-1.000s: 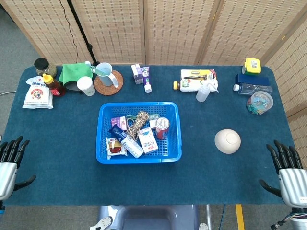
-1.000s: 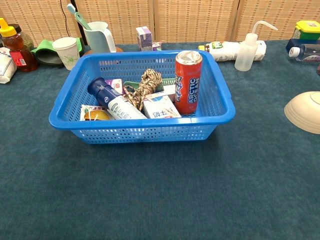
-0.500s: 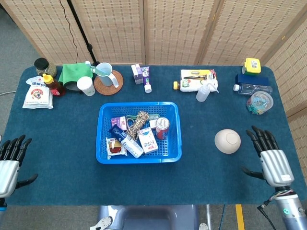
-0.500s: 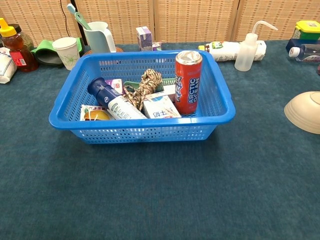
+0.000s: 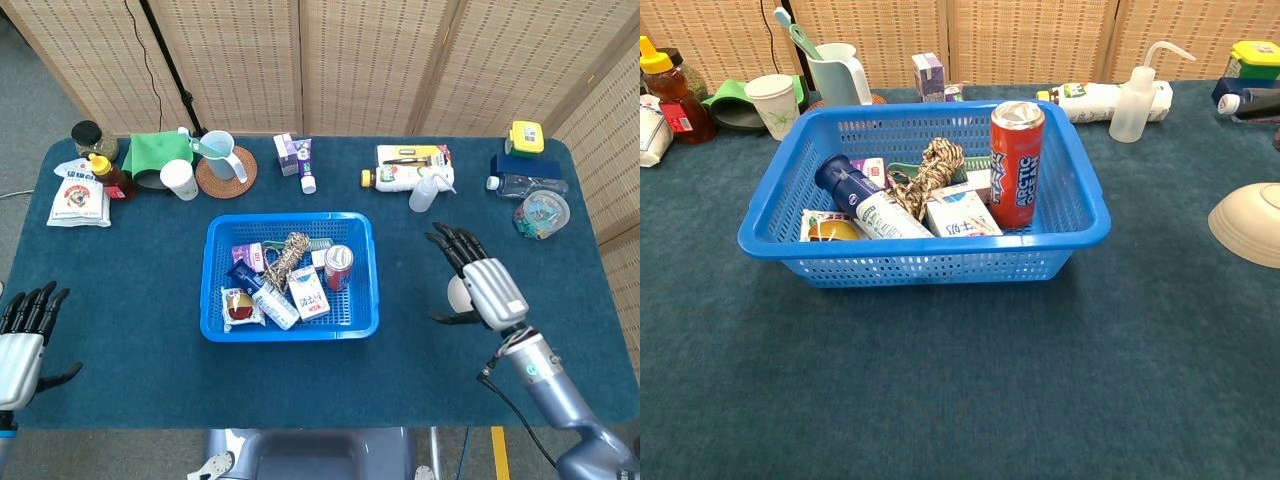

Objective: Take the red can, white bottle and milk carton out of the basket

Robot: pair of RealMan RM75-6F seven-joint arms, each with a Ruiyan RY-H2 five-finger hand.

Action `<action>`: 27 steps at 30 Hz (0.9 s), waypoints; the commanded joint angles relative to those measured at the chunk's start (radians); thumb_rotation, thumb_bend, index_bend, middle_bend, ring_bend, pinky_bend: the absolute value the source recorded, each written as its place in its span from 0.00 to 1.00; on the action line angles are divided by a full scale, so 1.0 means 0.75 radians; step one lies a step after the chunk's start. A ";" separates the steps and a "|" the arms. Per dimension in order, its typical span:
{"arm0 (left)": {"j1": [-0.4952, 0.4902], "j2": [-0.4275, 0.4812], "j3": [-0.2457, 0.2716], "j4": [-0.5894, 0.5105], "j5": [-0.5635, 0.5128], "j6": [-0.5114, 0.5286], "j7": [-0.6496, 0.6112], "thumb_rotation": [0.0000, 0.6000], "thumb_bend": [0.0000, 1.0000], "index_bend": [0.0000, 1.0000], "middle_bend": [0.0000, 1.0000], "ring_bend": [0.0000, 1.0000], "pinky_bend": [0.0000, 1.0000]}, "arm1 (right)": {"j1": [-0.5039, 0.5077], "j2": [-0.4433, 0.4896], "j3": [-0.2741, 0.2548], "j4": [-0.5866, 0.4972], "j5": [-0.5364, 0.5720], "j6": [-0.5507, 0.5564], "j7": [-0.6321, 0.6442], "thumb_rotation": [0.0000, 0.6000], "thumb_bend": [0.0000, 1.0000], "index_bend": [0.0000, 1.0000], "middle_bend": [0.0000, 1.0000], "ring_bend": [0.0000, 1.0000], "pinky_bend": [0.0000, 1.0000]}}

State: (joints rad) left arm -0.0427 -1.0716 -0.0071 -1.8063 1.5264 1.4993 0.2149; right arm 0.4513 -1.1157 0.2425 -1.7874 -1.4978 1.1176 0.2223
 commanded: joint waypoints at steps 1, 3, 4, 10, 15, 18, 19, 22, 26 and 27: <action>-0.005 -0.001 -0.005 -0.003 -0.014 -0.010 0.004 1.00 0.03 0.00 0.00 0.00 0.00 | 0.091 -0.079 0.036 0.033 0.049 -0.086 -0.014 1.00 0.00 0.00 0.00 0.00 0.00; -0.009 0.000 -0.009 -0.005 -0.024 -0.018 0.001 1.00 0.03 0.00 0.00 0.00 0.00 | 0.143 -0.130 0.048 0.060 0.082 -0.138 -0.031 1.00 0.00 0.00 0.00 0.00 0.00; -0.012 0.001 -0.011 -0.005 -0.030 -0.022 -0.001 1.00 0.03 0.00 0.00 0.00 0.00 | 0.176 -0.164 0.055 0.083 0.106 -0.171 -0.046 1.00 0.00 0.00 0.00 0.00 0.00; -0.020 0.011 -0.022 -0.001 -0.068 -0.041 -0.021 1.00 0.03 0.00 0.00 0.00 0.00 | 0.341 -0.376 0.081 0.278 0.246 -0.321 -0.129 1.00 0.00 0.00 0.00 0.00 0.00; -0.030 0.016 -0.035 0.002 -0.106 -0.061 -0.034 1.00 0.03 0.00 0.00 0.00 0.00 | 0.426 -0.508 0.097 0.410 0.327 -0.370 -0.155 1.00 0.00 0.00 0.00 0.00 0.01; -0.033 0.018 -0.041 0.002 -0.124 -0.068 -0.042 1.00 0.03 0.00 0.00 0.00 0.00 | 0.447 -0.545 0.098 0.448 0.337 -0.364 -0.166 1.00 0.00 0.00 0.00 0.00 0.05; -0.034 0.020 -0.042 0.003 -0.128 -0.070 -0.045 1.00 0.03 0.00 0.00 0.00 0.00 | 0.452 -0.555 0.100 0.459 0.340 -0.361 -0.166 1.00 0.00 0.00 0.00 0.00 0.07; -0.039 0.022 -0.047 0.006 -0.143 -0.078 -0.052 1.00 0.03 0.00 0.00 0.00 0.00 | 0.463 -0.583 0.102 0.493 0.340 -0.340 -0.162 1.00 0.00 0.02 0.01 0.00 0.13; -0.048 0.022 -0.049 0.009 -0.159 -0.095 -0.054 1.00 0.03 0.00 0.00 0.00 0.00 | 0.470 -0.623 0.097 0.547 0.314 -0.296 -0.143 1.00 0.00 0.09 0.08 0.05 0.28; -0.049 0.022 -0.050 0.009 -0.161 -0.098 -0.053 1.00 0.03 0.00 0.00 0.00 0.00 | 0.473 -0.631 0.095 0.560 0.311 -0.293 -0.139 1.00 0.00 0.11 0.09 0.06 0.31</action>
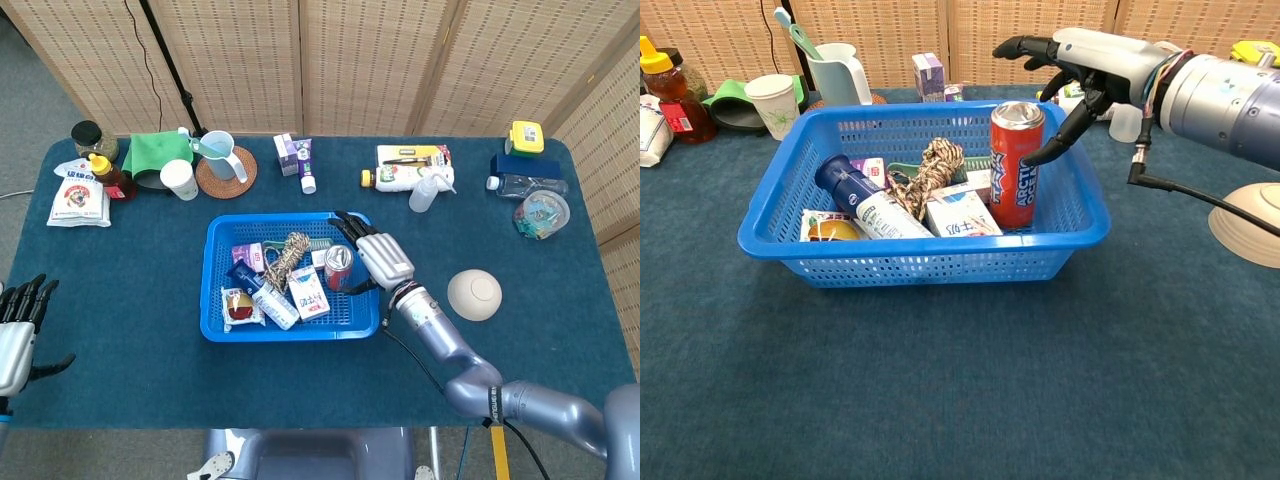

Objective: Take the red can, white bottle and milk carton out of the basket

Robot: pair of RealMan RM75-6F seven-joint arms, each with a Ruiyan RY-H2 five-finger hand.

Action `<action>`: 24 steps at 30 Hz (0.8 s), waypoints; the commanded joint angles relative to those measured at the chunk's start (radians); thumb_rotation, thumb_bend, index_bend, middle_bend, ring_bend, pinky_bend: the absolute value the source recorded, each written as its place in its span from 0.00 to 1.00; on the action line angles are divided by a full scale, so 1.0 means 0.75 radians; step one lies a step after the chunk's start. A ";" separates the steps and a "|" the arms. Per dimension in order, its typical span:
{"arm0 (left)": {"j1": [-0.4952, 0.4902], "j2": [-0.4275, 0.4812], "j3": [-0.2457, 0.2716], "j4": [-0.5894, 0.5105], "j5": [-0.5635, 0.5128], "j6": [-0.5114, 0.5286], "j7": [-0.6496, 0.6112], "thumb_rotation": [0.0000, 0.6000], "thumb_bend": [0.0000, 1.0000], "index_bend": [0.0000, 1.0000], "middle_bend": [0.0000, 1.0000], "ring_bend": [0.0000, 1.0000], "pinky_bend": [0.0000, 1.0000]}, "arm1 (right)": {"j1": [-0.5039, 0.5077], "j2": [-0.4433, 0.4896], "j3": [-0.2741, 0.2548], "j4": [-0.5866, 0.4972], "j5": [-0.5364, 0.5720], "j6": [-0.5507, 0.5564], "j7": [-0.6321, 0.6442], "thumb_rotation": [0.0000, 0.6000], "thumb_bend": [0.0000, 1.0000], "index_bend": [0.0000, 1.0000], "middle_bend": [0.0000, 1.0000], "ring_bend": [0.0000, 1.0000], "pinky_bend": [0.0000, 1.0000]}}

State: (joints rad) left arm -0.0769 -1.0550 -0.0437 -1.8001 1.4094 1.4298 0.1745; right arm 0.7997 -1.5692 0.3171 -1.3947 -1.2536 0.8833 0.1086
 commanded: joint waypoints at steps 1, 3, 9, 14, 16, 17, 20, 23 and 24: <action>-0.004 0.000 -0.001 0.000 -0.006 -0.006 0.001 1.00 0.03 0.00 0.00 0.00 0.00 | 0.011 -0.033 -0.008 0.050 -0.015 0.018 0.015 1.00 0.00 0.13 0.10 0.07 0.33; -0.005 0.000 -0.002 0.000 -0.010 -0.006 0.004 1.00 0.03 0.00 0.00 0.00 0.00 | 0.019 -0.050 -0.011 0.079 -0.018 0.019 0.026 1.00 0.00 0.15 0.12 0.09 0.36; -0.007 -0.001 -0.004 -0.001 -0.023 -0.007 0.007 1.00 0.03 0.00 0.00 0.00 0.00 | 0.023 -0.081 -0.025 0.118 -0.052 0.051 0.069 1.00 0.01 0.26 0.22 0.19 0.50; -0.011 -0.002 -0.002 0.000 -0.026 -0.011 0.008 1.00 0.03 0.00 0.00 0.00 0.00 | 0.027 -0.101 -0.034 0.146 -0.075 0.073 0.102 1.00 0.13 0.38 0.32 0.29 0.58; -0.012 -0.002 -0.002 0.000 -0.027 -0.012 0.007 1.00 0.03 0.00 0.00 0.00 0.00 | 0.027 -0.111 -0.033 0.160 -0.077 0.083 0.110 1.00 0.20 0.42 0.36 0.33 0.59; -0.012 -0.001 -0.002 0.000 -0.028 -0.011 0.006 1.00 0.03 0.00 0.00 0.00 0.00 | 0.027 -0.119 -0.033 0.170 -0.077 0.089 0.115 1.00 0.23 0.43 0.37 0.34 0.60; -0.011 0.000 -0.001 0.000 -0.027 -0.010 0.003 1.00 0.03 0.00 0.00 0.00 0.00 | 0.027 -0.137 -0.031 0.190 -0.082 0.110 0.126 1.00 0.35 0.48 0.42 0.39 0.62; -0.011 0.001 -0.001 0.000 -0.027 -0.009 -0.001 1.00 0.03 0.00 0.00 0.00 0.00 | 0.026 -0.154 -0.033 0.209 -0.093 0.131 0.137 1.00 0.43 0.52 0.45 0.43 0.65; -0.012 0.001 -0.001 0.000 -0.028 -0.009 -0.002 1.00 0.03 0.00 0.00 0.00 0.00 | 0.026 -0.159 -0.036 0.213 -0.100 0.139 0.145 1.00 0.45 0.53 0.45 0.44 0.66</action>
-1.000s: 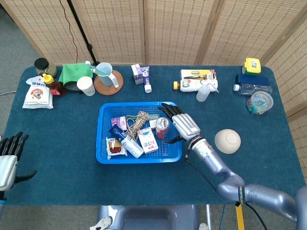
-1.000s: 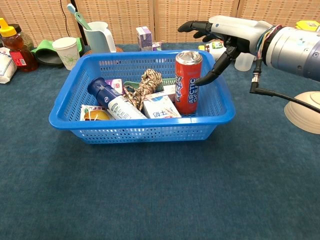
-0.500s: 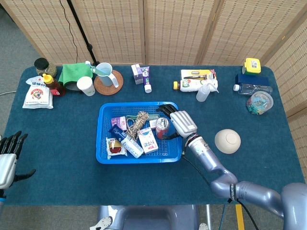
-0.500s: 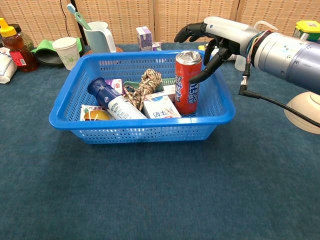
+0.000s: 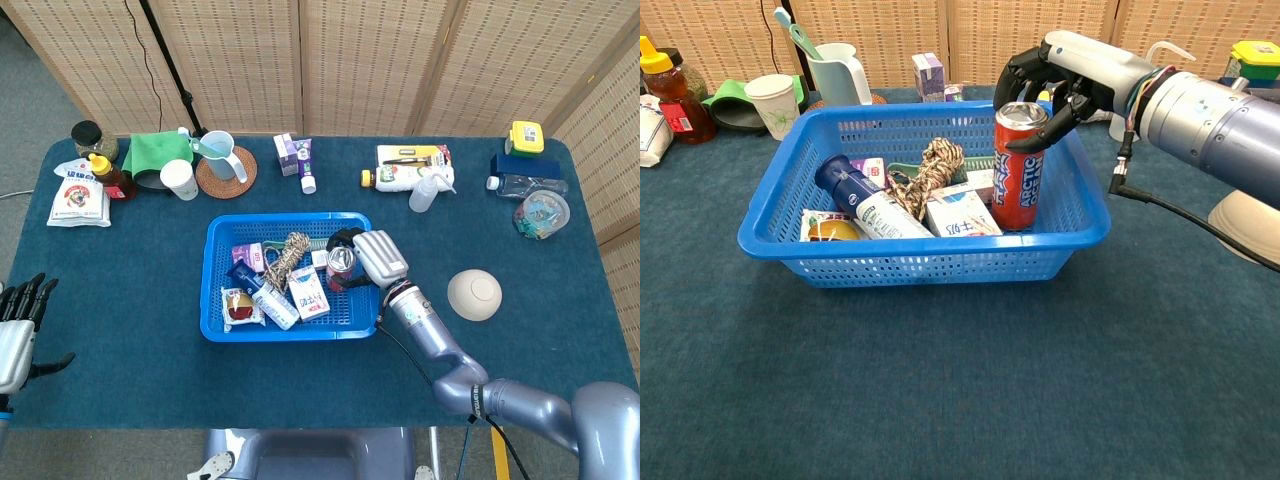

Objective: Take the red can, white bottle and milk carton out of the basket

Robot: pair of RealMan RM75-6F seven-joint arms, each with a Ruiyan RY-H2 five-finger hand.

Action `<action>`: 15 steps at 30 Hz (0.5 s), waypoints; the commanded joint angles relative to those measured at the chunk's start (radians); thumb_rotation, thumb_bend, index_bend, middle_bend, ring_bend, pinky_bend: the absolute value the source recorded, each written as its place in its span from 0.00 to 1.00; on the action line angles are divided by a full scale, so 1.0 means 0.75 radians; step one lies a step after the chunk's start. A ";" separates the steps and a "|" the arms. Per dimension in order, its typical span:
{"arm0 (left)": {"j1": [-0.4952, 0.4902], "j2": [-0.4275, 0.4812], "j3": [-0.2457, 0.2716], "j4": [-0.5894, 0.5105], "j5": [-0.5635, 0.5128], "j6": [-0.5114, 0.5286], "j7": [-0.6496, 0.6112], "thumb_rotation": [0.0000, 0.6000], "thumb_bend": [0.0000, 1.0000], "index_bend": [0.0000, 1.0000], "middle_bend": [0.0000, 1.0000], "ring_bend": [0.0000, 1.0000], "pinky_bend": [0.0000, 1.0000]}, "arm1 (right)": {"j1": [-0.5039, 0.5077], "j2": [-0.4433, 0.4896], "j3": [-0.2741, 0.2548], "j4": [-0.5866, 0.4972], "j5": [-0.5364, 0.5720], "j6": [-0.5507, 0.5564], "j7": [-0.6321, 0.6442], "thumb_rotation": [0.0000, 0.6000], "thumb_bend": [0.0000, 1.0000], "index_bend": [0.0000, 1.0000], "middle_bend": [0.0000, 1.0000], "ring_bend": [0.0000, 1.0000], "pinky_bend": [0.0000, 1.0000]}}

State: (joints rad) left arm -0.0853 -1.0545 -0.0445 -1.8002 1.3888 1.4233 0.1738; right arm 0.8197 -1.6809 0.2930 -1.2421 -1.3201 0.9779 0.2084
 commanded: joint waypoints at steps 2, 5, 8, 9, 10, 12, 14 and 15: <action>-0.002 0.001 0.000 0.000 -0.002 -0.003 -0.002 1.00 0.03 0.00 0.00 0.00 0.00 | -0.002 -0.011 -0.008 0.005 -0.024 0.027 0.017 1.00 0.46 0.53 0.46 0.44 0.66; -0.003 0.002 0.002 0.000 -0.001 -0.005 -0.004 1.00 0.03 0.00 0.00 0.00 0.00 | -0.005 -0.006 -0.007 -0.014 -0.038 0.051 0.016 1.00 0.48 0.54 0.46 0.44 0.66; -0.003 0.004 0.002 0.000 -0.001 -0.005 -0.010 1.00 0.03 0.00 0.00 0.00 0.00 | -0.007 0.020 0.005 -0.057 -0.054 0.080 0.005 1.00 0.48 0.54 0.46 0.44 0.66; -0.003 0.005 0.002 0.000 -0.001 -0.004 -0.013 1.00 0.03 0.00 0.00 0.00 0.00 | -0.008 0.034 0.011 -0.078 -0.056 0.089 -0.003 1.00 0.48 0.54 0.46 0.44 0.66; -0.003 0.006 0.002 0.000 0.000 -0.004 -0.016 1.00 0.03 0.00 0.00 0.00 0.00 | -0.010 0.054 0.020 -0.108 -0.058 0.101 -0.015 1.00 0.48 0.54 0.46 0.44 0.66; -0.002 0.008 0.003 0.001 0.001 -0.003 -0.023 1.00 0.03 0.00 0.00 0.00 0.00 | -0.016 0.100 0.044 -0.172 -0.062 0.130 -0.038 1.00 0.48 0.54 0.46 0.44 0.66; -0.002 0.009 0.004 0.000 0.003 -0.002 -0.026 1.00 0.03 0.00 0.00 0.00 0.00 | -0.021 0.142 0.066 -0.225 -0.056 0.149 -0.060 1.00 0.48 0.54 0.46 0.44 0.66; -0.002 0.010 0.005 0.000 0.005 -0.001 -0.027 1.00 0.03 0.00 0.00 0.00 0.00 | -0.025 0.171 0.090 -0.258 -0.051 0.169 -0.074 1.00 0.48 0.54 0.46 0.44 0.66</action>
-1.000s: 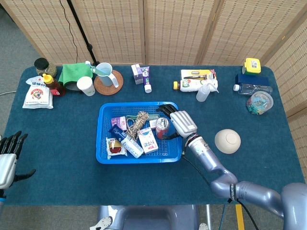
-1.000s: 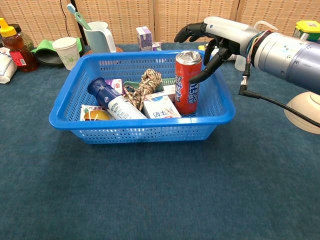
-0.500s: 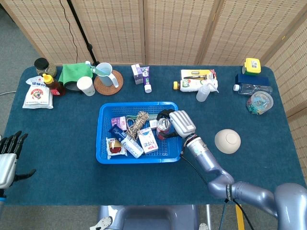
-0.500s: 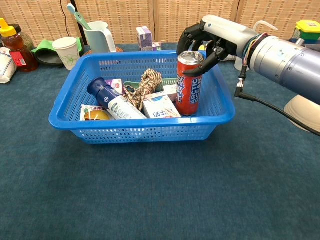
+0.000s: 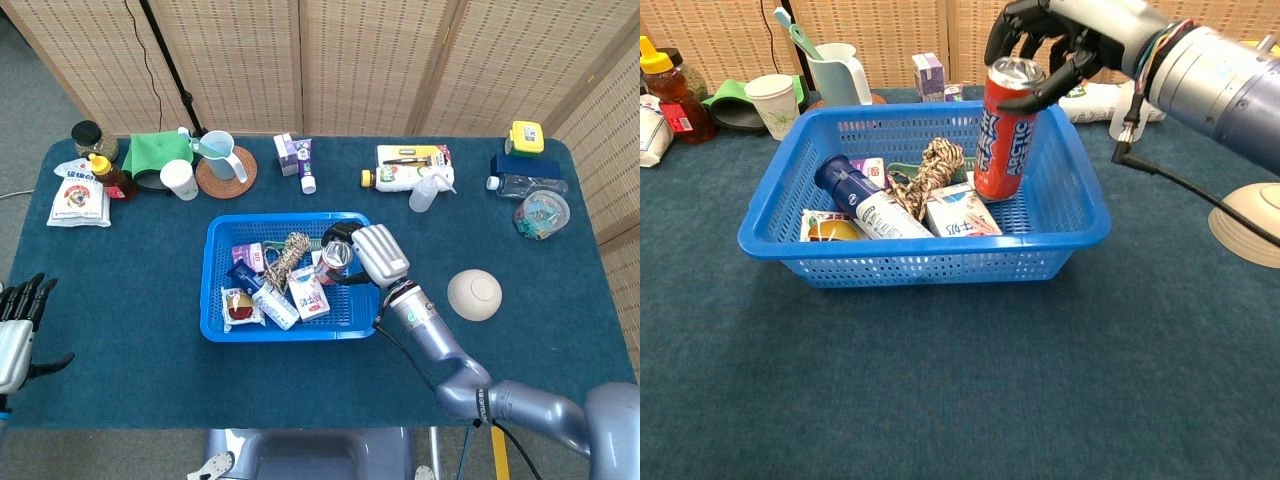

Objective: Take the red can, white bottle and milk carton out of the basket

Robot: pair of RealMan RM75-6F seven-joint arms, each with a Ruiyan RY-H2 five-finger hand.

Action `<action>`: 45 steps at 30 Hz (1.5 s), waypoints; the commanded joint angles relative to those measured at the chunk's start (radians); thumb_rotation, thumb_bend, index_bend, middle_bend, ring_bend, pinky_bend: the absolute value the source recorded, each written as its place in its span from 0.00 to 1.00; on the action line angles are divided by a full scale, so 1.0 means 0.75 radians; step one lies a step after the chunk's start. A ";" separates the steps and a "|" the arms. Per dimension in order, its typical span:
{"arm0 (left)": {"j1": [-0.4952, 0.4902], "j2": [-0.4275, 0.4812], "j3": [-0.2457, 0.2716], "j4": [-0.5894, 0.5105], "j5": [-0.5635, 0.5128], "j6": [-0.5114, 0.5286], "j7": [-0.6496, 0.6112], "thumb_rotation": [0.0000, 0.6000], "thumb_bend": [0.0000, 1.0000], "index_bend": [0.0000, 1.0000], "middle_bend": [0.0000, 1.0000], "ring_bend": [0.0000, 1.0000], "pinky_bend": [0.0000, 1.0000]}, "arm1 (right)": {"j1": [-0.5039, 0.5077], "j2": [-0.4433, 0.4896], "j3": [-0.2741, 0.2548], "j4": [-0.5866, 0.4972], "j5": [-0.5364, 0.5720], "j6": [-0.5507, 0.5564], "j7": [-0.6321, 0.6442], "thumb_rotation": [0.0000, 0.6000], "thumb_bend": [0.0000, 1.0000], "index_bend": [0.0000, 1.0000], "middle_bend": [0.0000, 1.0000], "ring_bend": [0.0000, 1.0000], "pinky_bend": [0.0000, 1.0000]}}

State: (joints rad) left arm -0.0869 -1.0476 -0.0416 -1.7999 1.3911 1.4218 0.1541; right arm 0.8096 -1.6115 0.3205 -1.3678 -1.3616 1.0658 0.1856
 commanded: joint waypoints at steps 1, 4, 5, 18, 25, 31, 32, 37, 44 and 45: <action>0.001 0.001 0.003 -0.001 0.005 0.001 -0.001 1.00 0.03 0.00 0.00 0.00 0.00 | -0.015 0.105 0.073 -0.116 0.010 0.065 -0.054 1.00 0.49 0.54 0.46 0.44 0.66; 0.002 0.002 0.008 -0.004 0.014 0.004 -0.002 1.00 0.03 0.00 0.00 0.00 0.00 | -0.031 0.197 0.136 -0.190 0.045 0.098 -0.093 1.00 0.48 0.54 0.46 0.44 0.66; 0.003 0.002 0.009 -0.005 0.016 0.006 -0.001 1.00 0.03 0.00 0.00 0.00 0.00 | -0.036 0.225 0.153 -0.202 0.057 0.106 -0.110 1.00 0.48 0.54 0.46 0.44 0.66; 0.007 -0.005 0.017 -0.012 0.028 0.015 0.020 1.00 0.03 0.00 0.00 0.00 0.00 | -0.105 0.339 0.099 0.005 0.151 0.058 -0.162 1.00 0.48 0.54 0.46 0.44 0.66; 0.004 -0.013 0.016 -0.014 0.016 0.011 0.034 1.00 0.03 0.00 0.00 0.00 0.00 | -0.109 0.223 -0.009 0.237 0.131 -0.019 -0.071 1.00 0.49 0.54 0.46 0.44 0.66; -0.002 -0.013 0.015 -0.013 0.006 -0.002 0.038 1.00 0.03 0.00 0.00 0.00 0.00 | -0.106 0.167 -0.049 0.315 0.095 -0.035 -0.008 1.00 0.49 0.52 0.45 0.44 0.65; -0.002 -0.013 0.015 -0.013 0.006 -0.003 0.038 1.00 0.03 0.00 0.00 0.00 0.00 | -0.106 0.164 -0.052 0.319 0.090 -0.037 0.002 1.00 0.47 0.51 0.44 0.43 0.64; -0.001 -0.011 0.015 -0.013 0.006 0.001 0.032 1.00 0.03 0.00 0.00 0.00 0.00 | -0.107 0.181 -0.081 0.309 0.088 -0.093 0.014 1.00 0.01 0.21 0.12 0.10 0.24; -0.004 -0.011 0.014 -0.011 0.003 -0.006 0.029 1.00 0.03 0.00 0.00 0.00 0.00 | -0.134 0.225 -0.079 0.210 0.125 -0.074 -0.079 1.00 0.00 0.00 0.00 0.00 0.04; -0.005 -0.011 0.015 -0.011 0.003 -0.008 0.029 1.00 0.03 0.00 0.00 0.00 0.00 | -0.140 0.236 -0.079 0.188 0.129 -0.071 -0.086 1.00 0.00 0.00 0.00 0.00 0.04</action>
State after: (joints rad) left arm -0.0905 -1.0561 -0.0303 -1.8083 1.3936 1.4162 0.1759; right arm 0.7132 -1.4489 0.2615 -1.2041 -1.2727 1.0076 0.1330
